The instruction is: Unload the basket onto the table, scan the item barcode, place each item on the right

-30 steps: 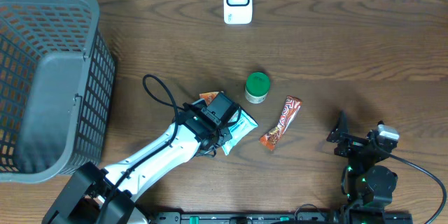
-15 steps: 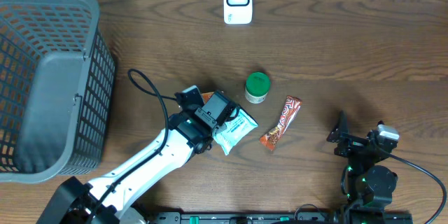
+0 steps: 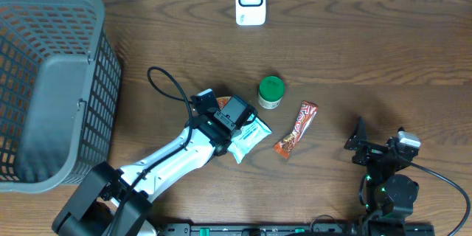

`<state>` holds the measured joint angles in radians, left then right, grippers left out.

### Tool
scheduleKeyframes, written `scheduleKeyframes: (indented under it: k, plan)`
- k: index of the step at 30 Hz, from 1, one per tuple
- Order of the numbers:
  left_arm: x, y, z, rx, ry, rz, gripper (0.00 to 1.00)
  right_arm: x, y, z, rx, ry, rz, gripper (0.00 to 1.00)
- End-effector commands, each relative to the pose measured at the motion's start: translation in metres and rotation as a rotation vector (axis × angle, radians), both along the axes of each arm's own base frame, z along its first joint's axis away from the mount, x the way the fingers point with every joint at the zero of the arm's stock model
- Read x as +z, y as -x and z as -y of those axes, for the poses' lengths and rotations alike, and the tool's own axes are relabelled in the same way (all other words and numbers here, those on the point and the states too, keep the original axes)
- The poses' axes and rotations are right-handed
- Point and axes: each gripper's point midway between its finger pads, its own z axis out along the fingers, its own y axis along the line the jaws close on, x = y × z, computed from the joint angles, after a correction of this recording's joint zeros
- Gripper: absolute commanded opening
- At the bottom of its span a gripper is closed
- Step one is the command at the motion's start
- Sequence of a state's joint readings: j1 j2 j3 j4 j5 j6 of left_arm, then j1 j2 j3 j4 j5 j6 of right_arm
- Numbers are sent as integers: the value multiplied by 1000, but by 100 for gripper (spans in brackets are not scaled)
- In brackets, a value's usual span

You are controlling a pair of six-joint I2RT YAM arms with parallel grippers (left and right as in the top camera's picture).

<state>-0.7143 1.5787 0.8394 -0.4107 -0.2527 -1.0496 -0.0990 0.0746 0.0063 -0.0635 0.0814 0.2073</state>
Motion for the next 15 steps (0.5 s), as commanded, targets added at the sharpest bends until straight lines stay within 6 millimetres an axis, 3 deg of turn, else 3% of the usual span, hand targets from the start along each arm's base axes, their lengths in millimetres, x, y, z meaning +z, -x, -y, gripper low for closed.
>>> scheduleKeyframes:
  k: [1,5,12,15]
  plan:
    - [-7,12,16,-42,87,-89,7,-1,0,1,-5,11,-4,99]
    - [-10,23,24,-63,135,-149,7,-1,0,1,-5,11,-4,99]
    - [-16,39,14,30,126,-222,7,-1,0,1,-5,11,-4,99]
    - [-17,48,19,88,183,-275,8,-1,0,1,-5,11,-4,99]
